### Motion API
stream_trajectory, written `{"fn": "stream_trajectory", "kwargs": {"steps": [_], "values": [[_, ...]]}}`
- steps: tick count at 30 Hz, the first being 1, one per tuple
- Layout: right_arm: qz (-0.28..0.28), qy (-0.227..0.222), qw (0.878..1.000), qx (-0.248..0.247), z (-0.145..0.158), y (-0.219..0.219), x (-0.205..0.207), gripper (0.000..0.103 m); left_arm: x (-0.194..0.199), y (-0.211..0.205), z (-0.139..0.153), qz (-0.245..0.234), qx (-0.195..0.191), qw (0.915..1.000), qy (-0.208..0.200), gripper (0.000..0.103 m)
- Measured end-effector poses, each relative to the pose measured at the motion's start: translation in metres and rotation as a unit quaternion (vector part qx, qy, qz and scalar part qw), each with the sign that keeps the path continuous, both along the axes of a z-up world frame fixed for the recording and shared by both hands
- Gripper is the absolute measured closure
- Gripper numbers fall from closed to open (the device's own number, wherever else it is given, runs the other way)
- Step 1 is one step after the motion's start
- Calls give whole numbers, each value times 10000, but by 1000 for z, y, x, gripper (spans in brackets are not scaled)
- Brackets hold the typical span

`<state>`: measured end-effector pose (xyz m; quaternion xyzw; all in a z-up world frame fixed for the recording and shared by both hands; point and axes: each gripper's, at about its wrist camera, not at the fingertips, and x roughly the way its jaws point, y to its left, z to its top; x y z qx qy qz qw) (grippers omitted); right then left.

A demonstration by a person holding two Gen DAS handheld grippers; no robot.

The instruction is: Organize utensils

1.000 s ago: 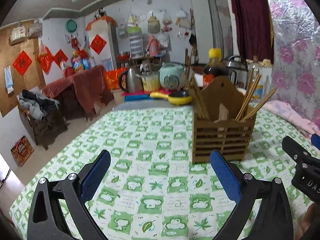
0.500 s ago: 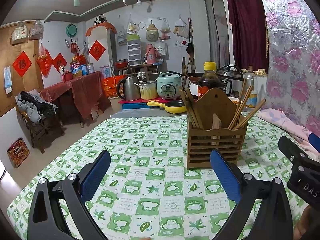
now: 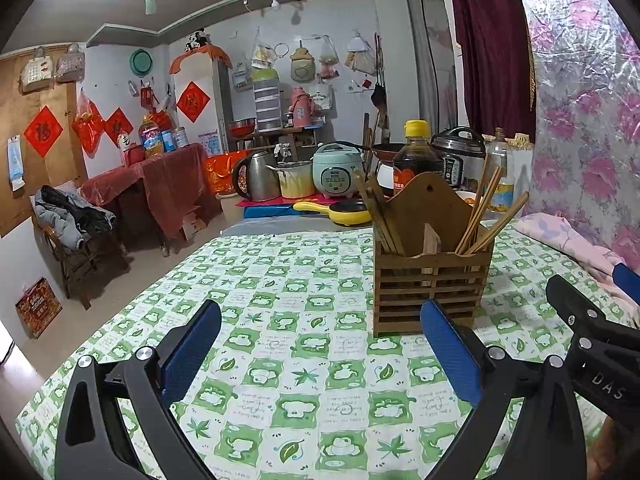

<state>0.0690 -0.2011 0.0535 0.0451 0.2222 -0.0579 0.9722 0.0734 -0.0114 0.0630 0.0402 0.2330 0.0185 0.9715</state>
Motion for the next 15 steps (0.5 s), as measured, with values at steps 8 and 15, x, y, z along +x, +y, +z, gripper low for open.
{"fn": "stream_trajectory", "kwargs": {"steps": [8,15], "values": [[25,50,10000,-8,-2,1,2,6,-2,0,-1,-17,18,10000,11,5],[21,73,10000,-20,-3,2,3,6,-2,0,-1,-18,43,10000,7,5]]}}
